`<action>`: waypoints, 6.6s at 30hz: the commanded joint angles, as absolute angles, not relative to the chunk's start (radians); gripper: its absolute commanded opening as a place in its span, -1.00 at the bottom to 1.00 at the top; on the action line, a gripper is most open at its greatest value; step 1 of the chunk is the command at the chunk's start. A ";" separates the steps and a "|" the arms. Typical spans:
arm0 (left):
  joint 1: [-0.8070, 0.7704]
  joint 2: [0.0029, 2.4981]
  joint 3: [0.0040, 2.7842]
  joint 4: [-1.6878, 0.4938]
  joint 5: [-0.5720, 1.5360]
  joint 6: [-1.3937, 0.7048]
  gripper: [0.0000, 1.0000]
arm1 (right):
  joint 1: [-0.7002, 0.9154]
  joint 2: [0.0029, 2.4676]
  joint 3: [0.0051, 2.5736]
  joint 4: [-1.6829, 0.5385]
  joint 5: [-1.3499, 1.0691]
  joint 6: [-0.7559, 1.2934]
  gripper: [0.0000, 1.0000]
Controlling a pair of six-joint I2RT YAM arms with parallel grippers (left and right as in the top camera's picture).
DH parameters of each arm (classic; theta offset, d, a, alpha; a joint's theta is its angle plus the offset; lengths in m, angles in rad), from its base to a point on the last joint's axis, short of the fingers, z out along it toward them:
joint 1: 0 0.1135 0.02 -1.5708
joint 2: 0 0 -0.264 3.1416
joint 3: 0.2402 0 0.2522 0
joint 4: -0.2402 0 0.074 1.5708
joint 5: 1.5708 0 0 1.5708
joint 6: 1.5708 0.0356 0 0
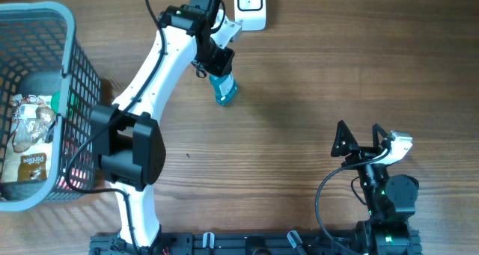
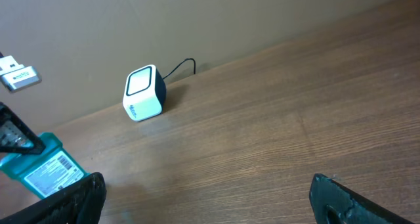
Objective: Scan the item barcode
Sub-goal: 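Lift the bottle out and set it upright near the scanner, then reach the left gripper into the basket and grasp the green-lidded jar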
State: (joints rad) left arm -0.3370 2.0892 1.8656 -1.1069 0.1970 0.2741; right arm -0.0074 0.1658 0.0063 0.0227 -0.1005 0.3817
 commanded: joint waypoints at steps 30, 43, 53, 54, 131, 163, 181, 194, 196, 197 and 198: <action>-0.474 1.987 1.865 -1.160 0.017 0.362 1.00 | -0.003 0.168 0.005 0.010 -0.075 0.395 1.00; -0.250 1.554 2.209 -1.164 -0.230 -0.016 1.00 | -0.003 0.168 0.005 0.003 -0.080 0.406 1.00; 0.617 1.553 2.097 -1.349 -0.036 -0.429 1.00 | -0.003 0.168 0.005 0.004 -0.090 0.460 1.00; 0.622 1.573 2.057 -1.331 -0.067 -0.440 1.00 | -0.003 0.168 0.005 0.004 -0.092 0.475 1.00; 0.500 1.535 1.285 -0.668 -0.028 -0.636 0.42 | -0.003 0.168 0.005 0.006 -0.106 0.474 1.00; 0.467 1.824 1.285 -0.594 0.036 -0.645 0.89 | -0.003 0.168 0.005 0.006 -0.106 0.474 1.00; 0.509 1.817 1.285 -0.649 0.033 -0.644 0.16 | -0.003 0.190 0.005 0.006 -0.106 0.474 1.00; 0.627 1.620 1.285 -0.682 0.034 -0.644 0.11 | -0.003 0.193 0.005 0.006 -0.106 0.474 0.99; 0.626 1.554 1.285 -0.682 0.034 -0.644 0.12 | -0.003 0.193 0.005 0.006 -0.106 0.474 1.00; 0.626 1.510 1.285 -0.682 0.038 -0.644 0.12 | -0.003 0.193 0.005 0.006 -0.106 0.474 1.00; 0.626 1.463 1.285 -0.686 0.043 -0.644 0.13 | -0.003 0.193 0.005 0.006 -0.106 0.474 1.00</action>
